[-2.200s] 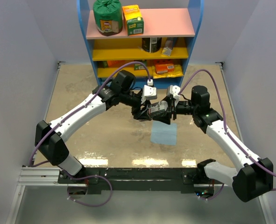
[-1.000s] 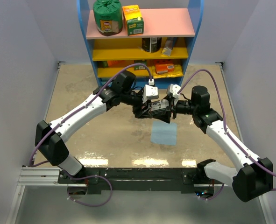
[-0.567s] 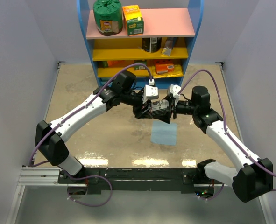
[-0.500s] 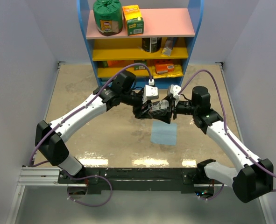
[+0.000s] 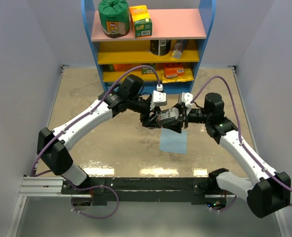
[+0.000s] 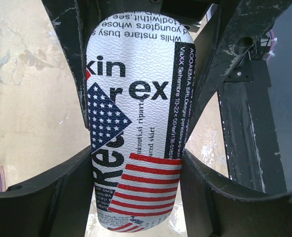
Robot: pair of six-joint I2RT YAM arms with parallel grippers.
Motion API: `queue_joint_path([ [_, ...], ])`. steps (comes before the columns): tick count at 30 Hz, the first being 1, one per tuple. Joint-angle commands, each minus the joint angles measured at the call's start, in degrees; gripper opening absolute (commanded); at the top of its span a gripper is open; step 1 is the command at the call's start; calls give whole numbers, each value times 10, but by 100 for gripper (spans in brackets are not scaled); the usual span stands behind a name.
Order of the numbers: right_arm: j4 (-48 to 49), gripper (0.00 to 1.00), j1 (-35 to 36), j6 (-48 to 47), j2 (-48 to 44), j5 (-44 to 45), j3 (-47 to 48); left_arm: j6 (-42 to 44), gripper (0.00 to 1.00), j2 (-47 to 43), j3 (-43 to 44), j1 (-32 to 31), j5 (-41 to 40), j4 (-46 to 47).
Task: Organize the sunglasses
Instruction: Open the sunglasses case.
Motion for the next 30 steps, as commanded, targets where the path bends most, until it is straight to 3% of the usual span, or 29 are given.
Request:
queue_joint_path([
  [1, 30, 0, 3, -47, -20, -27, -4, -59, 0, 2, 13, 13, 6, 19],
  [30, 23, 0, 3, -66, -28, -43, -7, -116, 0, 28, 12, 51, 61, 46],
])
